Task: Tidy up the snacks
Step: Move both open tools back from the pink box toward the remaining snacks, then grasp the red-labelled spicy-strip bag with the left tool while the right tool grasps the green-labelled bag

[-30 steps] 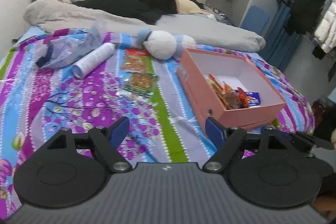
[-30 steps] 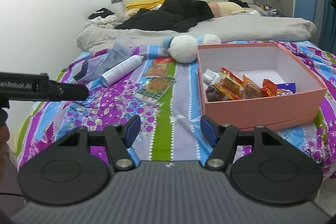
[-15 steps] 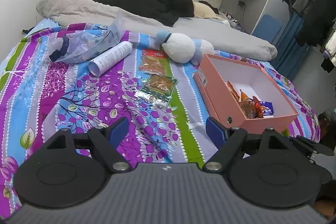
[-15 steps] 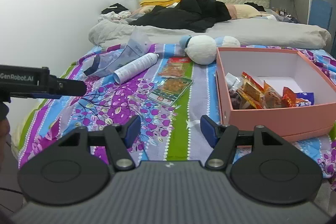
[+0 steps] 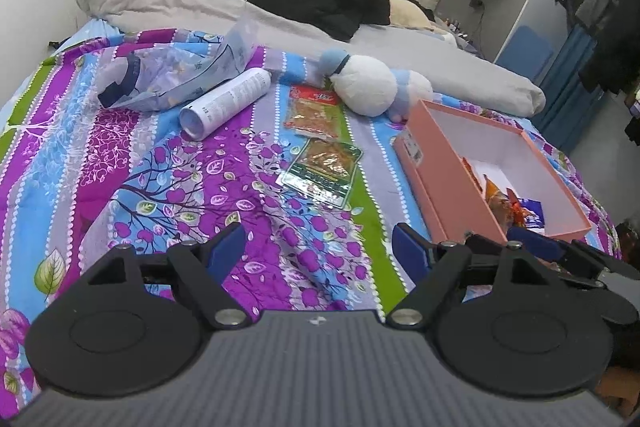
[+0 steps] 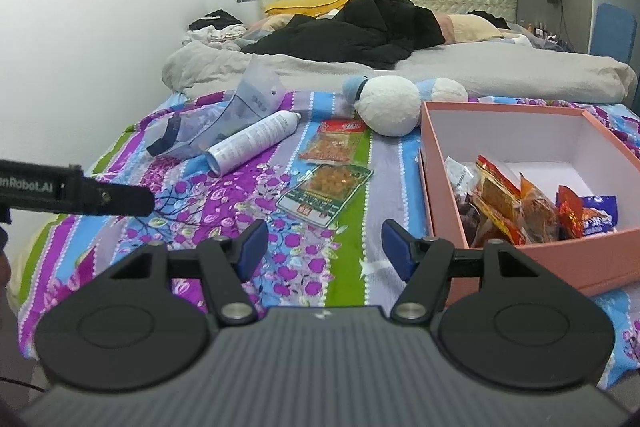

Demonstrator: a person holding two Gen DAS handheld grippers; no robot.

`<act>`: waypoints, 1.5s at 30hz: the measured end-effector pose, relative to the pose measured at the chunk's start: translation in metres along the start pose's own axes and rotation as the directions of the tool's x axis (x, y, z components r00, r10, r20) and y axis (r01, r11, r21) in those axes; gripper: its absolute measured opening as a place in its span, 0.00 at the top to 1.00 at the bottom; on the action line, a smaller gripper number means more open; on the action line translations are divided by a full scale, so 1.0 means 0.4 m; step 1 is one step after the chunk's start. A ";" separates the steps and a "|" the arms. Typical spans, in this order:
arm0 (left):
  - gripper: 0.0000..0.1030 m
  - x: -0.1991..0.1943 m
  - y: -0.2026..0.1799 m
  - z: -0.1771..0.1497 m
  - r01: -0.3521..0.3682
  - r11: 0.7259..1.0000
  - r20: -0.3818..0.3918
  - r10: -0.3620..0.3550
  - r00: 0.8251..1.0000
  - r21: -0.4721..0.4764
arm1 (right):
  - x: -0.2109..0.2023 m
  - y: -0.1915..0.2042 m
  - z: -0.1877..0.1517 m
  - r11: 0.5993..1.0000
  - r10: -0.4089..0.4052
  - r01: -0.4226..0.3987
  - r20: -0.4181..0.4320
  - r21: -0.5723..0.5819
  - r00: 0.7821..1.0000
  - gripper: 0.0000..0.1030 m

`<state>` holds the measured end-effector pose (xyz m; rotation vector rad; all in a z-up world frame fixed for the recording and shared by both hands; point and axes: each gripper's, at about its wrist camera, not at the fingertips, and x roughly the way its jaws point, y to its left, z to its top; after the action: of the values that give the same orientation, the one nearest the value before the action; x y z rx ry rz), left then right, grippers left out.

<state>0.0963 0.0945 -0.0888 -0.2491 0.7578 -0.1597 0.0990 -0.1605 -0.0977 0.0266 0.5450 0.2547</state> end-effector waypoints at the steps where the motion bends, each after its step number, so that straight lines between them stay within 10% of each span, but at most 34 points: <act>1: 0.19 0.013 0.004 0.006 -0.004 1.000 -0.004 0.004 1.000 0.001 | 0.010 -0.001 0.003 1.000 -0.001 0.001 -0.001 -0.002 1.000 0.37; 19: 0.19 0.426 0.106 0.128 0.027 0.998 -0.015 -0.028 0.999 -0.063 | 0.311 0.022 -0.009 0.994 0.064 -0.067 -0.033 -0.084 0.997 0.36; 22: 0.19 0.510 0.123 0.160 0.032 0.997 -0.033 -0.034 0.999 -0.066 | 0.376 0.015 -0.022 0.995 0.057 -0.062 -0.054 -0.081 0.997 0.24; 45: 0.02 0.945 0.042 0.372 0.091 0.988 -0.153 -0.071 0.986 0.124 | 0.692 -0.054 -0.020 0.998 0.057 -0.055 -0.140 0.018 0.988 0.13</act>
<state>0.4713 0.0474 -0.2383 -0.1446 0.8822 -0.3066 0.3280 -0.1135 -0.2473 0.0378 0.6872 0.3096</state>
